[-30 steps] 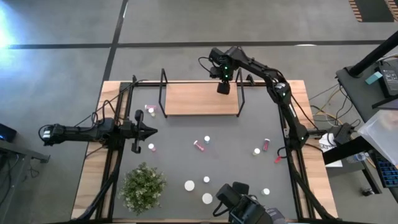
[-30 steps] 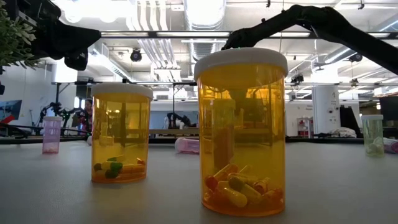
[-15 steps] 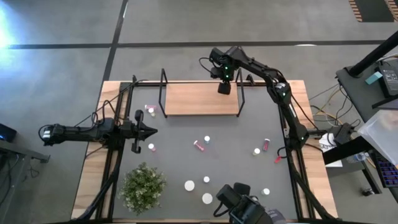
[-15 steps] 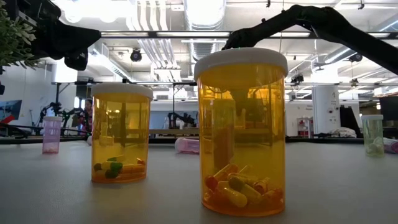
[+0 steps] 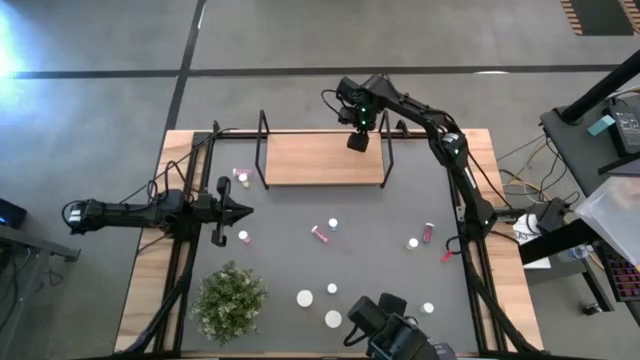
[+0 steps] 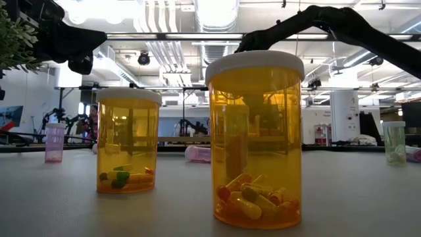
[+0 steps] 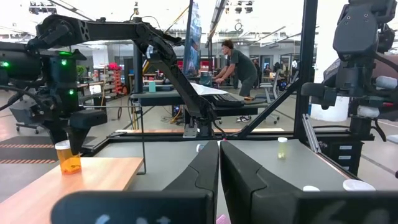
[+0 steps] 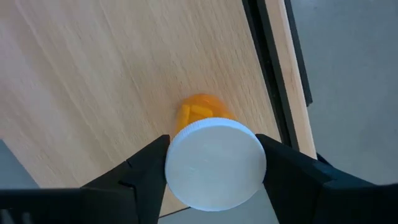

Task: Pick and place medicine bottles onto shelf by color
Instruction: Put the top right orange pill bottle on the shelf, then put the middle left yellow pill bottle on the shelf

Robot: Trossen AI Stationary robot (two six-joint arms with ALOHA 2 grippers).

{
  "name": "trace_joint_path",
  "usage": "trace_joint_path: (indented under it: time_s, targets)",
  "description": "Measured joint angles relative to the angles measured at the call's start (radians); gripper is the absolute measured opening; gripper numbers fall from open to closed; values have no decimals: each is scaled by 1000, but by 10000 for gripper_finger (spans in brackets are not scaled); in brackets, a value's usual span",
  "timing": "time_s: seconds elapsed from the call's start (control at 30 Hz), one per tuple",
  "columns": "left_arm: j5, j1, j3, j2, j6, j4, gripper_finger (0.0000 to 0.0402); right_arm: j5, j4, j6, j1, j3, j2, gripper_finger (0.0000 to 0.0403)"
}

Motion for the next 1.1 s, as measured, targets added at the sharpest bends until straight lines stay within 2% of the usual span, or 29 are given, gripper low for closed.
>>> trace_joint_path:
  time_s: [0.23,0.4,0.83,1.1]
  targets:
    - [0,0,0,0,0,0,0,15,-1,5,1,0,1,287]
    - [0,0,0,0,0,0,0,16,-3,28,3,0,-25,310]
    - [0,0,0,0,0,0,0,46,32,64,23,0,-148,301]
    - [0,0,0,0,0,0,0,101,54,139,57,-4,-282,292]
